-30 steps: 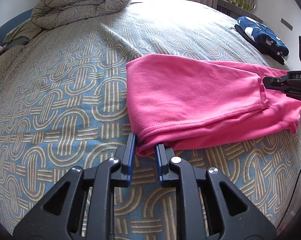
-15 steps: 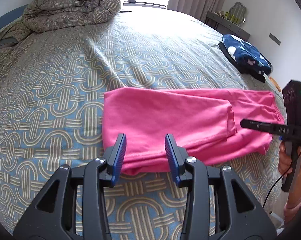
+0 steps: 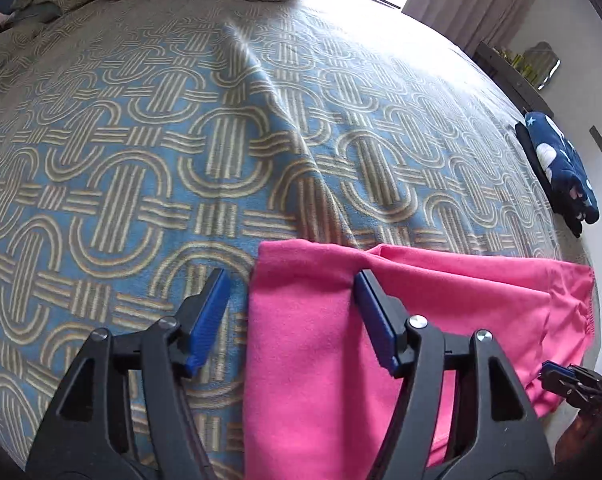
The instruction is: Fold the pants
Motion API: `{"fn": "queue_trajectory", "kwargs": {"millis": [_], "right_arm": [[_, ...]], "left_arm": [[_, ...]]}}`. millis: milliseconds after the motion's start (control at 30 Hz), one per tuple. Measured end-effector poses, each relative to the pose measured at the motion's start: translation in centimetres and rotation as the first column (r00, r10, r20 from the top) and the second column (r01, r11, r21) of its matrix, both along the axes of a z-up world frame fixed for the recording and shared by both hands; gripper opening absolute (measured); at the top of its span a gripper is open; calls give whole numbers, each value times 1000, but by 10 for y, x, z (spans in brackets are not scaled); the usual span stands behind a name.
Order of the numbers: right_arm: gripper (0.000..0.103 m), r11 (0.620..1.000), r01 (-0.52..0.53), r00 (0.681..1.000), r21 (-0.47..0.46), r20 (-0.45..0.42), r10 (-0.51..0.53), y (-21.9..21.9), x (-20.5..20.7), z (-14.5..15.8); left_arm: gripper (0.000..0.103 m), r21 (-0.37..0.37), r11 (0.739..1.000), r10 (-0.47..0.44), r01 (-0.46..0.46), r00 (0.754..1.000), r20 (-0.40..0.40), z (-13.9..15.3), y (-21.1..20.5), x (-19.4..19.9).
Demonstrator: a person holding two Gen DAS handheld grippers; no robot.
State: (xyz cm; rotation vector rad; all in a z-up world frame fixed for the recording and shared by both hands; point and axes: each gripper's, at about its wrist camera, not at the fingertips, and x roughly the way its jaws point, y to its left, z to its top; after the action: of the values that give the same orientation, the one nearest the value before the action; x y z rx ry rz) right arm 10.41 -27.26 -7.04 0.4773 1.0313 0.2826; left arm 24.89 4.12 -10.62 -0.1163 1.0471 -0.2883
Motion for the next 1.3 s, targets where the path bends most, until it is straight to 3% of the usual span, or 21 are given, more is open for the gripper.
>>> {"fn": "queue_trajectory", "kwargs": {"millis": [100,267,367,500,600,733,867,1000,1167,1300], "right_arm": [[22,999,-43,999,-21,14,44,-1,-3,1],[39,979,-176,981,-101,62,183,17,-3,9],[44,964,-226,968,-142,75,238,25,8,9],[44,959,-233,968,-163,52,245,24,25,3],[48,962,-251,965,-109,49,257,21,30,-4],[55,964,-262,964,32,61,260,11,31,-10],[55,919,-348,937,186,53,345,11,22,-14],[55,899,-370,929,234,73,363,11,17,-11],[55,937,-286,958,202,80,275,-6,25,-7],[55,937,-248,969,246,55,243,-13,36,-17]], "left_arm": [[65,60,998,-38,36,999,31,14,-8,-18],[65,14,979,-205,205,977,62,37,-34,-58],[65,-2,946,-323,323,946,31,34,-62,-73],[65,41,932,-361,361,932,-20,13,-87,-76],[66,61,932,-358,358,934,-8,7,-93,-77],[67,42,934,-353,354,935,-22,9,-88,-71],[67,12,939,-342,343,939,-34,10,-83,-67],[67,25,941,-336,337,941,-35,10,-87,-67],[67,41,937,-345,347,937,-43,12,-92,-66],[67,36,934,-355,357,934,-40,15,-99,-65]]}}
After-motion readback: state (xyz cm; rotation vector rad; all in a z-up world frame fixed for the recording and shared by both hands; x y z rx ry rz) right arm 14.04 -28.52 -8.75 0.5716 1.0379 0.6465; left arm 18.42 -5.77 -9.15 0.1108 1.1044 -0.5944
